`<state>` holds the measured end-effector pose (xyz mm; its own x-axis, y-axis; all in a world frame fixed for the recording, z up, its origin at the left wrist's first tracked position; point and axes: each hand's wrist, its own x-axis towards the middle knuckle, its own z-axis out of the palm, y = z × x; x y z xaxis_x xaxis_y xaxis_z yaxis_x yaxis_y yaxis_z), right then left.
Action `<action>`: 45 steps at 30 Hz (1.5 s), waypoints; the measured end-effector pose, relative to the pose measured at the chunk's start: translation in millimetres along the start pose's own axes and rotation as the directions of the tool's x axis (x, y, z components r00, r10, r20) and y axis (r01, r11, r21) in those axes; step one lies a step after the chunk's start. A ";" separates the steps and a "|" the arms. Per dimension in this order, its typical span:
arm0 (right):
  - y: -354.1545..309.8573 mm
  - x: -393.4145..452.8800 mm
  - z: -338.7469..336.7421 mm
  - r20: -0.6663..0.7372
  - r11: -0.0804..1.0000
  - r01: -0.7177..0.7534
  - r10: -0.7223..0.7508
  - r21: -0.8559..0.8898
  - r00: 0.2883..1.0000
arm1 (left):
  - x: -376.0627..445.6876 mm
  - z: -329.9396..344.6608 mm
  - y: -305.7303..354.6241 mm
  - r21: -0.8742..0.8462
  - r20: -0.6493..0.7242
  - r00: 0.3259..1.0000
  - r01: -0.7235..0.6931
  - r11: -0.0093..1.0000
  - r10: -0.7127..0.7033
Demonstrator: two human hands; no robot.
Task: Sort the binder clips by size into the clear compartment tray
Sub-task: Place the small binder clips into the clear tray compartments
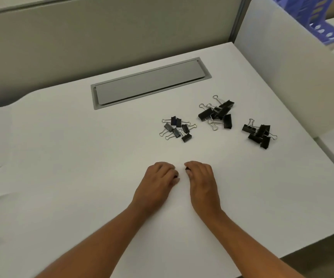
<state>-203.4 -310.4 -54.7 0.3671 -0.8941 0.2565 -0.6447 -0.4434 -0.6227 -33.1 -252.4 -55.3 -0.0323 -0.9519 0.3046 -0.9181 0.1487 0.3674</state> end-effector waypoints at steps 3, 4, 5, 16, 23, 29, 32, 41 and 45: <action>-1.4 2.5 -5.2 -0.041 0.966 -0.162 0.174 0.202 0.984 | -0.9 -5.0 3.6 -0.063 -0.019 0.996 0.081 0.995 -0.082; -2.8 4.3 -8.7 -0.040 0.928 -0.226 0.249 0.295 0.968 | -1.2 -8.1 6.1 -0.118 -0.024 0.985 0.165 0.979 -0.169; -4.8 6.6 -12.4 -0.023 0.875 -0.294 0.328 0.385 0.944 | -1.7 -11.5 9.5 -0.192 -0.024 0.959 0.272 0.943 -0.281; -98.8 -7.3 -17.0 0.480 0.388 -0.660 0.468 0.643 0.742 | -38.6 -99.8 36.9 -0.693 0.237 0.622 0.647 0.319 -0.747; -165.3 -70.2 19.7 0.706 0.382 -0.780 0.346 0.495 0.618 | -152.1 -183.6 10.2 -0.668 0.225 0.443 0.719 0.193 -0.868; -238.0 -100.9 54.1 0.786 0.574 -0.734 0.235 0.363 0.573 | -261.2 -272.3 -45.2 -0.397 -0.318 0.501 0.700 0.593 -0.805; -286.4 -109.0 74.8 0.801 0.678 -0.652 0.155 0.339 0.578 | -305.7 -296.5 -76.6 -0.364 -0.435 0.394 0.745 0.559 -0.809; -429.7 -130.0 131.4 0.692 0.867 -0.174 -0.235 0.467 0.683 | -377.4 -294.2 -135.6 -0.160 -0.326 0.486 0.817 0.555 -0.811; -474.0 -126.0 148.8 0.505 0.853 0.240 -0.477 0.465 0.719 | -402.1 -300.4 -128.6 -0.185 -0.401 0.498 0.778 0.601 -0.769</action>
<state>155.7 21.9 98.1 0.9105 -0.3992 0.1082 -0.1502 -0.5629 -0.8128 216.6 191.6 38.9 0.8481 -0.4811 0.2220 -0.5035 -0.6013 0.6204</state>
